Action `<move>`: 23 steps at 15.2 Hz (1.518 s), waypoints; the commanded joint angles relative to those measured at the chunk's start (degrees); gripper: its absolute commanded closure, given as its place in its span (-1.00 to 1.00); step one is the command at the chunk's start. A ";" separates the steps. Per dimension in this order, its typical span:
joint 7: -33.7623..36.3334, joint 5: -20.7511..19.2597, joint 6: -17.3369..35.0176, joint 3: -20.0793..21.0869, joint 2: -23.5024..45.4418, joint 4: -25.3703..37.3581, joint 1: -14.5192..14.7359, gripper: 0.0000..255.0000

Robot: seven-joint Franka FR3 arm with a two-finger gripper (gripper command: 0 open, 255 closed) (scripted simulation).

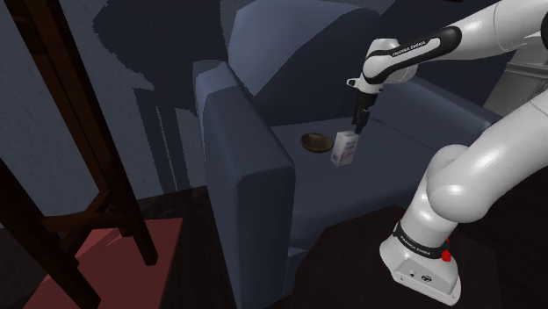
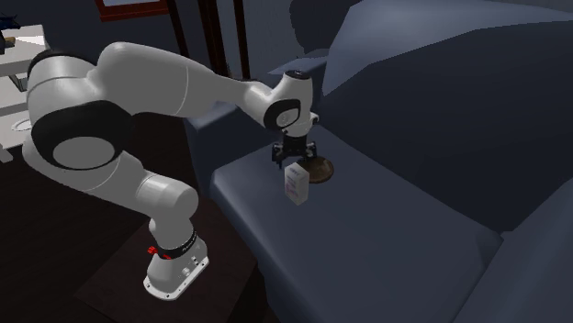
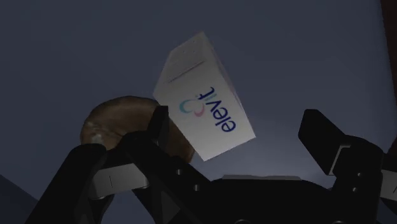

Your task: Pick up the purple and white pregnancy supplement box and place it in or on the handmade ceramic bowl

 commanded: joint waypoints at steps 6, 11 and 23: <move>-8.55 3.72 7.42 -6.76 8.81 0.77 3.24 -1.00; -9.79 5.23 10.69 -8.05 11.20 -0.53 4.07 -1.00; -9.79 5.23 10.67 -8.04 11.20 -0.51 4.07 1.00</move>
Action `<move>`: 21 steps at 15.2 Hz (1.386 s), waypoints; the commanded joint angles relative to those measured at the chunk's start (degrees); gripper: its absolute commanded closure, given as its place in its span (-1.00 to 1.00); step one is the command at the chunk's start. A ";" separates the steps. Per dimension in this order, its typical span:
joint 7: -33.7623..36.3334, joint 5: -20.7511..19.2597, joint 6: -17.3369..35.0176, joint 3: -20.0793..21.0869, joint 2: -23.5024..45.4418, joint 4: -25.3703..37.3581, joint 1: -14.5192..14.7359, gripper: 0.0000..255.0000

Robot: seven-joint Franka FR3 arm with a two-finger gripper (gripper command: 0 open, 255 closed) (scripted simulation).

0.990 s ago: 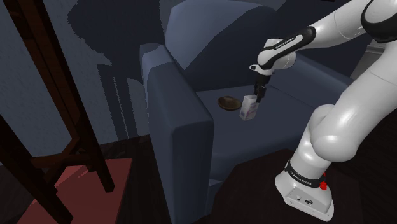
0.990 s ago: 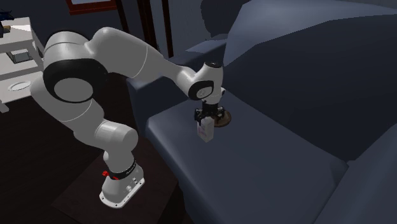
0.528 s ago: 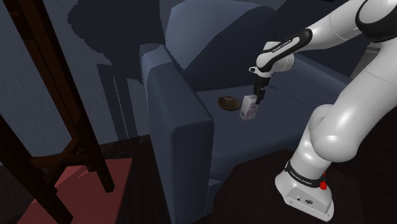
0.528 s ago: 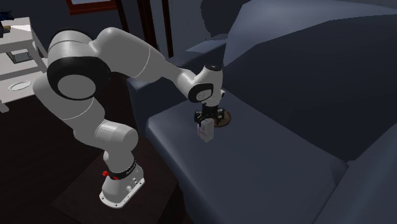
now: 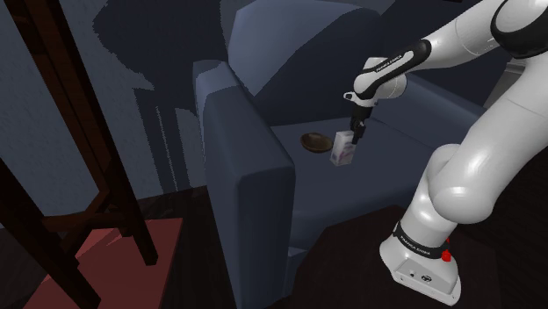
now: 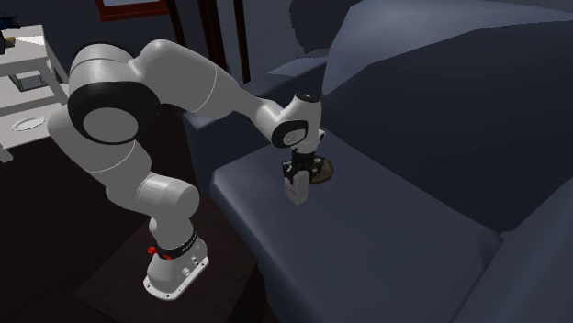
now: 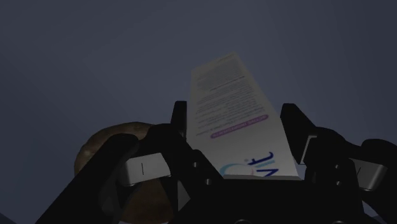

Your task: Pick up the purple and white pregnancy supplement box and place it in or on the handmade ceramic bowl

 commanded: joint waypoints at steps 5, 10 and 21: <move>0.41 -0.47 -0.89 0.36 -0.69 0.31 -0.23 1.00; 2.01 -2.25 -5.43 2.14 -3.82 2.21 -1.21 1.00; 3.94 -3.85 -14.97 5.58 -8.70 7.38 -2.43 1.00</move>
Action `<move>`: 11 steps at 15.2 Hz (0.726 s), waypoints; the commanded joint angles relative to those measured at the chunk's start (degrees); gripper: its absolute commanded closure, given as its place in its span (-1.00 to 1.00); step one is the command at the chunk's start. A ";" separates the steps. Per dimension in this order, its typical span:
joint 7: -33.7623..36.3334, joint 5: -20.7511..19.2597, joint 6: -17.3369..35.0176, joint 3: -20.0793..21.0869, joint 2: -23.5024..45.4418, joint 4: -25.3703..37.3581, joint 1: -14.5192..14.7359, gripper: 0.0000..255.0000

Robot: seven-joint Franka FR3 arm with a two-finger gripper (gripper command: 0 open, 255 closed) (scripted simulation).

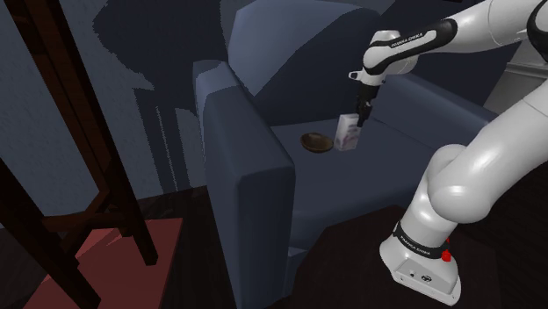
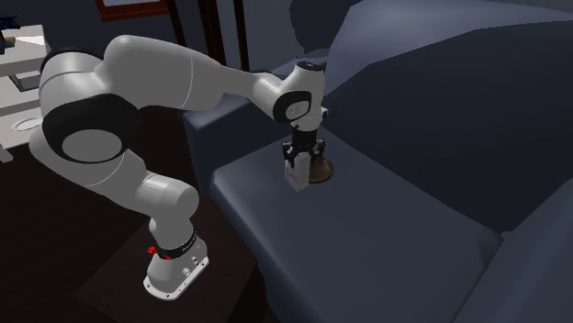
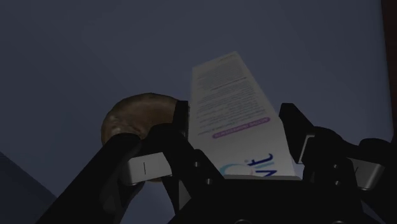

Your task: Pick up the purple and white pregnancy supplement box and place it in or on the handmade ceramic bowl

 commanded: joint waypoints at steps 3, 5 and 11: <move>0.47 -0.18 -3.30 1.13 -1.29 2.10 -0.21 1.00; 0.62 -0.20 -4.94 1.63 -1.81 3.25 -0.27 1.00; -1.35 5.86 -7.57 -0.24 6.87 13.40 3.94 1.00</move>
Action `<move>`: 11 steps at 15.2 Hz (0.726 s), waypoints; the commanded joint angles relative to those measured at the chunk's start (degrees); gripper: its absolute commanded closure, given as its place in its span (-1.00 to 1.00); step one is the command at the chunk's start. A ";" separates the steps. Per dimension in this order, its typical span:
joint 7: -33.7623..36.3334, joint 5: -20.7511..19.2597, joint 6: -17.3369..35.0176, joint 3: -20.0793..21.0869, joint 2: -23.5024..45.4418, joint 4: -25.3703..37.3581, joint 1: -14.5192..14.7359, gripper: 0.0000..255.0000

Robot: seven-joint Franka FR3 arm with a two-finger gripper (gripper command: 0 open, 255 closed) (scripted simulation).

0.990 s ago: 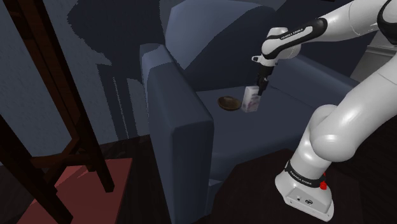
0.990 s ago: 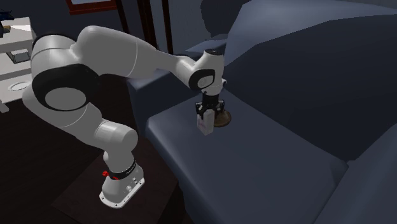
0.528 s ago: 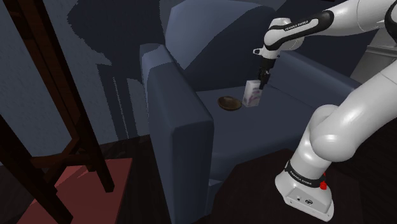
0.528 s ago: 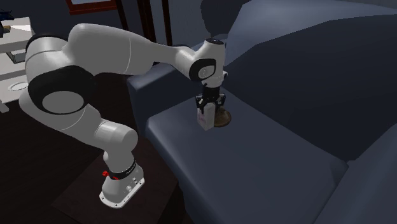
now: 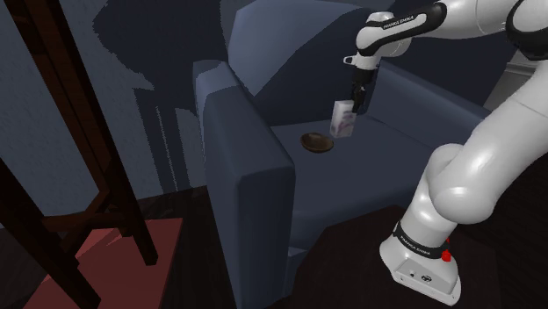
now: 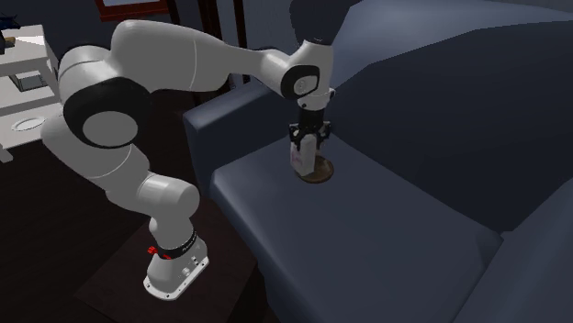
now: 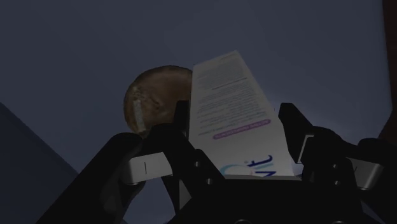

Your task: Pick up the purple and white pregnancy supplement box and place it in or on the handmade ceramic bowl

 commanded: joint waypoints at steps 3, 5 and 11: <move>-2.89 7.02 -2.64 -2.21 9.57 10.16 3.06 1.00; -4.84 11.23 -4.42 -3.17 15.09 15.77 3.57 1.00; -8.10 18.62 -6.20 -3.33 24.74 23.87 2.08 1.00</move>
